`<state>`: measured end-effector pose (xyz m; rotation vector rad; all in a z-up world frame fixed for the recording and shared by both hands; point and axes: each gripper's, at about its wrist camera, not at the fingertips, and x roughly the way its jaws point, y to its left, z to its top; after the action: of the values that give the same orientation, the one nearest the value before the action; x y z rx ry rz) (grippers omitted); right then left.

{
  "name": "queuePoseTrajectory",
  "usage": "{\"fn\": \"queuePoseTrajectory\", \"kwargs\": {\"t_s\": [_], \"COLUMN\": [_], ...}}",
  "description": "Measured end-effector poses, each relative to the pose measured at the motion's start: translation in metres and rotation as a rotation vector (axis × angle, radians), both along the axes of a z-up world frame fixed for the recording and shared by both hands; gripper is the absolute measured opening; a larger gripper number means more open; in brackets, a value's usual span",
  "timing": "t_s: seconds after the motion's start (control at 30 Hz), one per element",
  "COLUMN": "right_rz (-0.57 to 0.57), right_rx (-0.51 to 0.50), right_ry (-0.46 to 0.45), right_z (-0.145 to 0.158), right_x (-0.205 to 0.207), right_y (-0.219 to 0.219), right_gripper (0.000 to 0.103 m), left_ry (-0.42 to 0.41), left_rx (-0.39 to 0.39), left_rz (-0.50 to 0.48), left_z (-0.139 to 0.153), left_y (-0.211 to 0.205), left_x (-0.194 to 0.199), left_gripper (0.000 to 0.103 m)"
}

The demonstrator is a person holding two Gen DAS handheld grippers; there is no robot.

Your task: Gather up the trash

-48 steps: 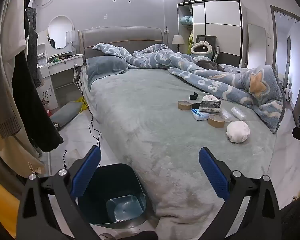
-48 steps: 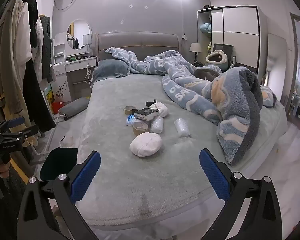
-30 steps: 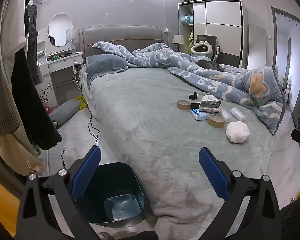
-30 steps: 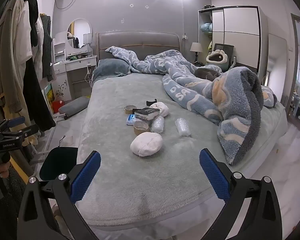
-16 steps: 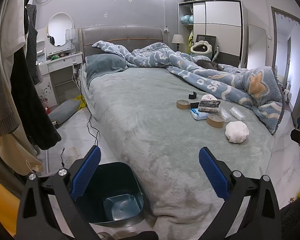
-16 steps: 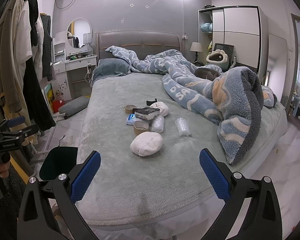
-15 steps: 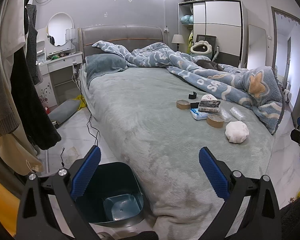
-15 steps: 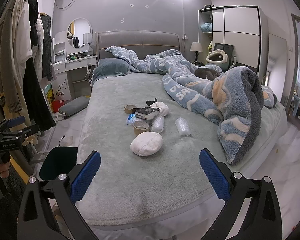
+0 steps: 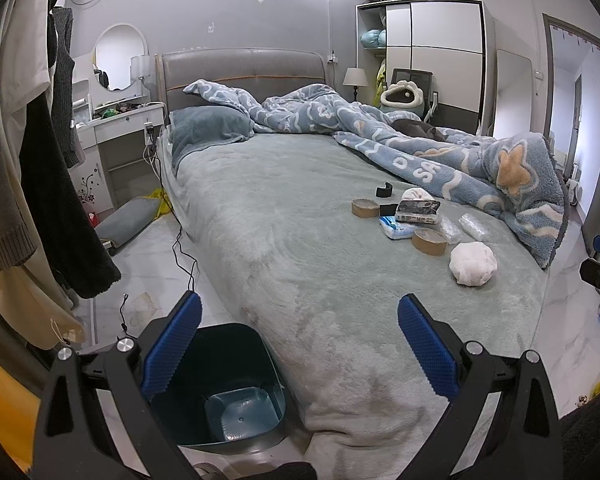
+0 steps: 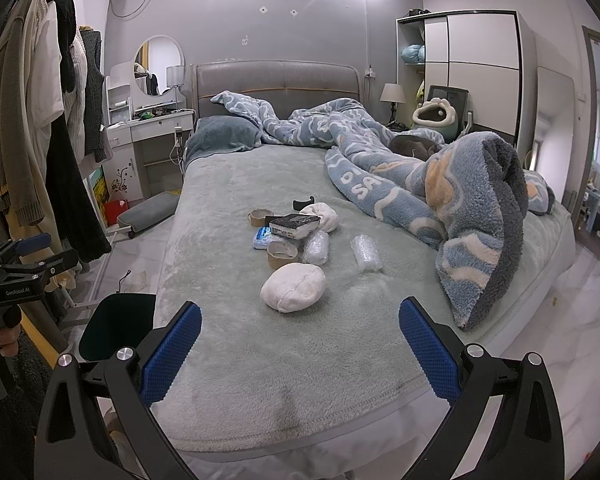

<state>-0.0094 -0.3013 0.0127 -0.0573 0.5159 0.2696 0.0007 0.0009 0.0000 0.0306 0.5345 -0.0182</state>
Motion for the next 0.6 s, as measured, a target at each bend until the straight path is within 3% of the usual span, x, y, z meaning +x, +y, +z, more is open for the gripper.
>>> {"fn": "queuePoseTrajectory", "kwargs": {"t_s": [0.6], "right_rz": [0.000], "right_rx": [0.000], "right_ry": [0.001], "right_z": [0.000], "right_x": [0.000], "right_y": [0.000], "right_gripper": [0.100], "left_ry": [0.004], "left_rx": [-0.002], "left_rz": [-0.001], "left_z": [-0.001], "left_y": [-0.008], "left_x": [-0.002], "left_gripper": [0.100]}}
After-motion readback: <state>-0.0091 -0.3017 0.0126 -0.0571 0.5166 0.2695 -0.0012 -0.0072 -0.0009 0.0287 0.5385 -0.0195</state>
